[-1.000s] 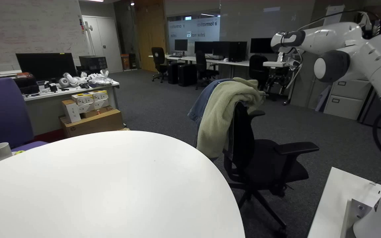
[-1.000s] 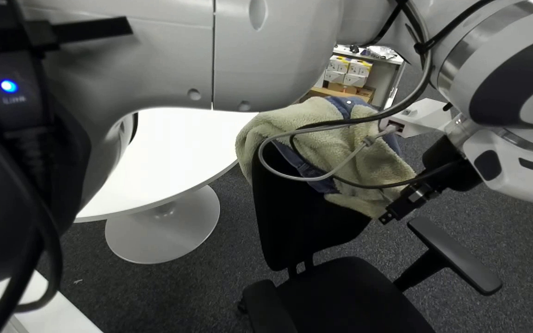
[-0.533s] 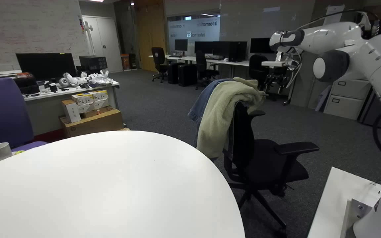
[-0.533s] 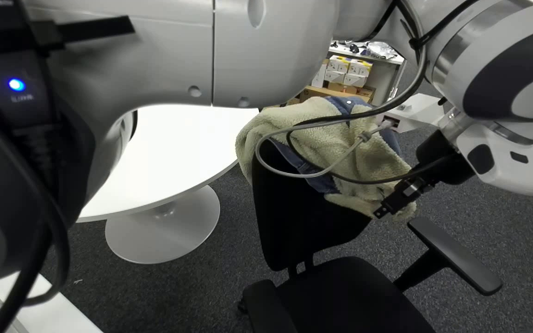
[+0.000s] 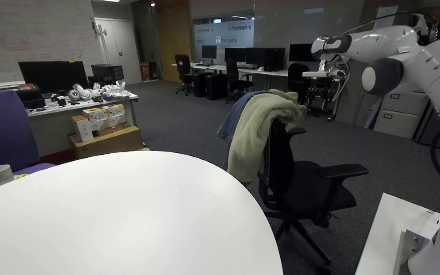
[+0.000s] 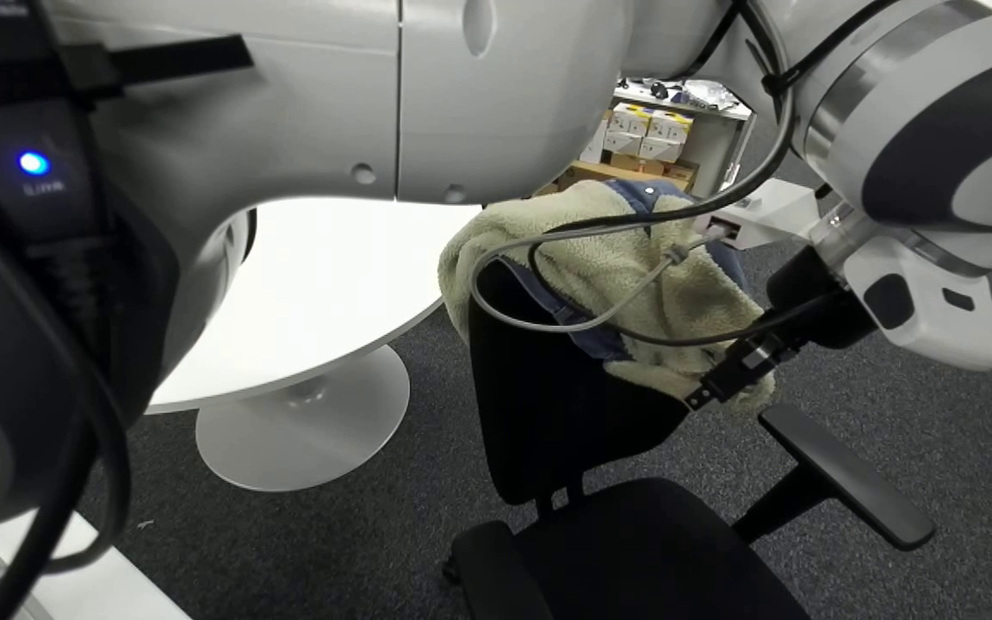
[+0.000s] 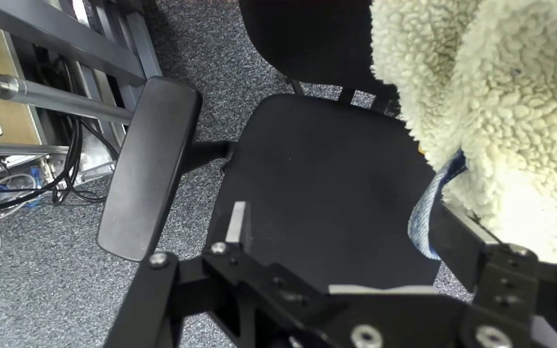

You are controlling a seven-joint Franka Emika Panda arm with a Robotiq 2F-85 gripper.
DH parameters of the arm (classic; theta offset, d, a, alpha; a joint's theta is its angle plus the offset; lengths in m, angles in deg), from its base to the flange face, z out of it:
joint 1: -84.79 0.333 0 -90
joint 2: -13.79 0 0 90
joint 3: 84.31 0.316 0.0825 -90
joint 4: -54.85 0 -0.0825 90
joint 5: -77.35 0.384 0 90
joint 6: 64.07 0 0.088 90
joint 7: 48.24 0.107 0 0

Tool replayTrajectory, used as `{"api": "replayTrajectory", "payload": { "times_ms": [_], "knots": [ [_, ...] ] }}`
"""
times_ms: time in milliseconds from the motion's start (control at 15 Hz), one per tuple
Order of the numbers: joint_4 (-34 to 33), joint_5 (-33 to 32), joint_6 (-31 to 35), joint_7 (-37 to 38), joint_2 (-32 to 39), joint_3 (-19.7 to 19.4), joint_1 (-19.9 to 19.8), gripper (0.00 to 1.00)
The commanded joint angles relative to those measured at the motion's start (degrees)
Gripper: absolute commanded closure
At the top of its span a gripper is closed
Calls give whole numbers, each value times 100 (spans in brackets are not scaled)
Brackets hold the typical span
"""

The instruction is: Put the jersey on the table

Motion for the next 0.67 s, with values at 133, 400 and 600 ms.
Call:
{"api": "replayTrajectory", "payload": {
  "times_ms": [133, 400, 600],
  "knots": [
    [-48, 42, -124, -185, -21, 47, -105, 0],
    [-31, 25, -47, -281, 14, 41, -101, 0],
    [-18, 58, 29, -410, 43, 65, -99, 0]
  ]
}}
